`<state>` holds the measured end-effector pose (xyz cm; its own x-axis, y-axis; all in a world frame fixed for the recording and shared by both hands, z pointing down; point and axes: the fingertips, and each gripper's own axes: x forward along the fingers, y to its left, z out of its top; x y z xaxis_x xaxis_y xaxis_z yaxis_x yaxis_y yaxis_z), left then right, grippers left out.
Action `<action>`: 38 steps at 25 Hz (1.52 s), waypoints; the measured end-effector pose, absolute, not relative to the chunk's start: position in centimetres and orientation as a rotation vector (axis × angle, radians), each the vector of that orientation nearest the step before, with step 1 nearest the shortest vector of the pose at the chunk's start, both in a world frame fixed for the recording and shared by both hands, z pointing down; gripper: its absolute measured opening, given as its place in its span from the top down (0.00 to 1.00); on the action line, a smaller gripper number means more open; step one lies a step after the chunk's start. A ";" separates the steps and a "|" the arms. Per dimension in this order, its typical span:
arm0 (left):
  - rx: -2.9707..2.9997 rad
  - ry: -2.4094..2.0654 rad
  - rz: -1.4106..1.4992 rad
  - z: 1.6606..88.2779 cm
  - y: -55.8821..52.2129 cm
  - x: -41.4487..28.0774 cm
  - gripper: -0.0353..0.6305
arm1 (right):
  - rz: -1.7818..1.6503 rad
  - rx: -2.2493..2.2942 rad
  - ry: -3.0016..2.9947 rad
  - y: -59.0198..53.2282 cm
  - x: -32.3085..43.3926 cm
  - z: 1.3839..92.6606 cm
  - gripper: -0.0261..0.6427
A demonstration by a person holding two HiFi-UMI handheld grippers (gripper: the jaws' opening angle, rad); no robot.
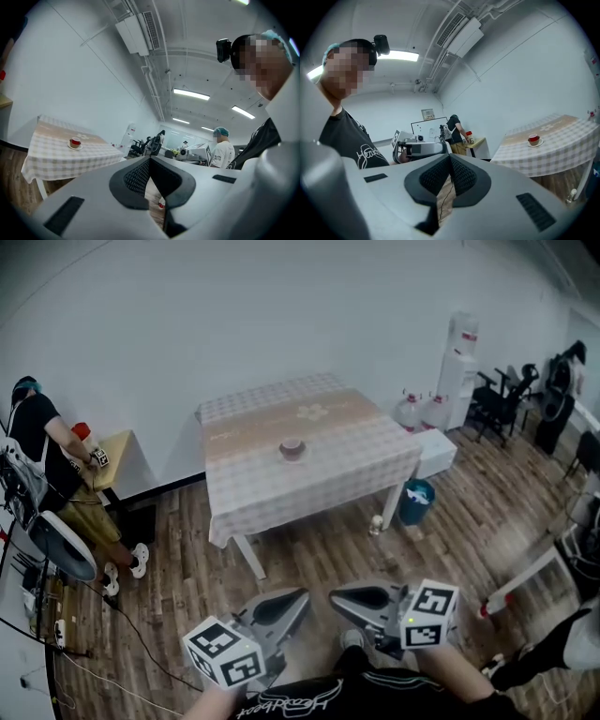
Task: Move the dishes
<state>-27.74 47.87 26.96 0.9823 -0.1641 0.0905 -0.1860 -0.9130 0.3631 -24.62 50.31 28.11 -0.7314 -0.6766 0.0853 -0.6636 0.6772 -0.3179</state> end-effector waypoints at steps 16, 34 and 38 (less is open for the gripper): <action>2.707 -0.416 0.108 28.3 32.8 -11.3 0.95 | -0.571 -0.986 2.899 35.5 -7.9 29.0 0.94; 2.674 -0.486 0.119 30.3 22.4 -5.3 0.95 | -0.666 -0.981 2.861 24.7 -0.3 31.1 0.94; 2.657 -0.478 0.122 30.9 17.9 -5.1 0.95 | -0.682 -1.001 2.861 20.2 0.2 31.4 0.94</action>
<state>-5.05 17.90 30.91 0.9366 -0.3120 0.1595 -0.3503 -0.8456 0.4027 0.17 20.20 31.40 -0.7917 -0.6009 0.1099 -0.5859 0.6959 -0.4153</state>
